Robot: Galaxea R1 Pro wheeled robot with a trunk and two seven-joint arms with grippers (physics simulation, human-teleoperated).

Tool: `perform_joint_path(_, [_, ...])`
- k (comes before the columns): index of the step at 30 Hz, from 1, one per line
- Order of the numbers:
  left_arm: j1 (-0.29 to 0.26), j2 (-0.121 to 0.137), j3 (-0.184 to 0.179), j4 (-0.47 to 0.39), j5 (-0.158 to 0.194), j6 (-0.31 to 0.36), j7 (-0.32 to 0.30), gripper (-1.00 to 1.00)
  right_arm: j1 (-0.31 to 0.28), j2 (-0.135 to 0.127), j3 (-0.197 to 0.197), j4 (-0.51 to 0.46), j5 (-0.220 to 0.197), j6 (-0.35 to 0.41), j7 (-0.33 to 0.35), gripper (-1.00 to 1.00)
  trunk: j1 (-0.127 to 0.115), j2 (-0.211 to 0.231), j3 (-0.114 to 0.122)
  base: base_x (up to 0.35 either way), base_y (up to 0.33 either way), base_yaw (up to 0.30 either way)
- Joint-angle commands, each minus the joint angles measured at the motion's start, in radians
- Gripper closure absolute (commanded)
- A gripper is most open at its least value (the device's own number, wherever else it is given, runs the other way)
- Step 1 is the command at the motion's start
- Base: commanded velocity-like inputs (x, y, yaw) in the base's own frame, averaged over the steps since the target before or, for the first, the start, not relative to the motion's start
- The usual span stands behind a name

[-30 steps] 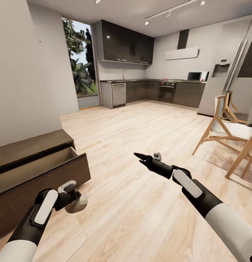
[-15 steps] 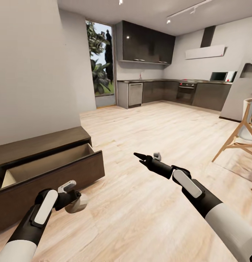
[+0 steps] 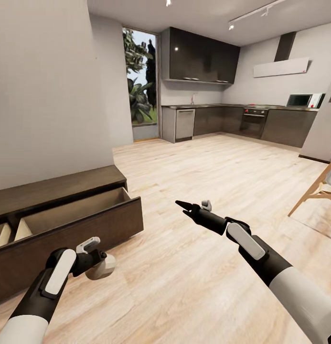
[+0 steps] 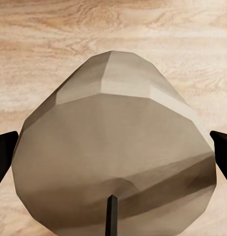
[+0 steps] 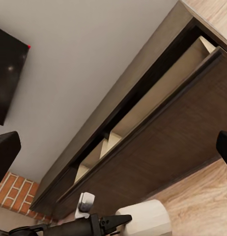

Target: Place each of the two pumpkins and all three candles from the living room inside a cabinet in the living room (use any cabinet), then make sure every cabinet is closed, and position the cauldron so it is next to a table in the living room.

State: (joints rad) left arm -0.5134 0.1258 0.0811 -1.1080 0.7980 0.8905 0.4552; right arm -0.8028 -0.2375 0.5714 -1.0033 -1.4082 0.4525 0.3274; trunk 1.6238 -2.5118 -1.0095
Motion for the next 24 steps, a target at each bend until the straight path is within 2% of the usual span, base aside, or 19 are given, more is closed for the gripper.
perform_joint_path(1, [-0.001, 0.000, 0.000, -0.001, 0.010, 0.002, 0.010, 1.00, -0.001, -0.001, 0.002, 0.000, -0.006, 0.002, 0.001, -1.00, 0.000, 0.000, -0.001, 0.000, 0.000, 0.000])
perform_joint_path(8, [-0.001, 0.000, 0.001, -0.001, 0.011, 0.003, 0.010, 1.00, -0.001, 0.000, 0.002, 0.000, -0.006, 0.002, 0.001, -1.00, 0.000, 0.000, -0.001, 0.054, 0.000, 0.000])
perform_joint_path(12, [-0.001, 0.000, 0.001, -0.001, 0.011, 0.004, 0.010, 1.00, -0.001, -0.001, 0.002, 0.000, -0.006, 0.002, 0.001, -1.00, 0.000, 0.000, -0.001, 0.201, 0.058, 0.005])
perform_joint_path(20, [-0.001, 0.000, 0.002, -0.001, 0.011, 0.004, 0.010, 1.00, -0.001, 0.000, 0.002, 0.000, -0.006, 0.002, 0.002, -1.00, 0.000, 0.000, -0.001, 0.280, 0.132, 0.243])
perform_joint_path(24, [-0.001, 0.000, 0.002, -0.001, 0.012, 0.003, 0.010, 1.00, -0.001, 0.000, 0.002, 0.000, -0.006, 0.002, 0.001, -1.00, 0.000, 0.000, -0.001, 0.113, 0.105, 0.290])
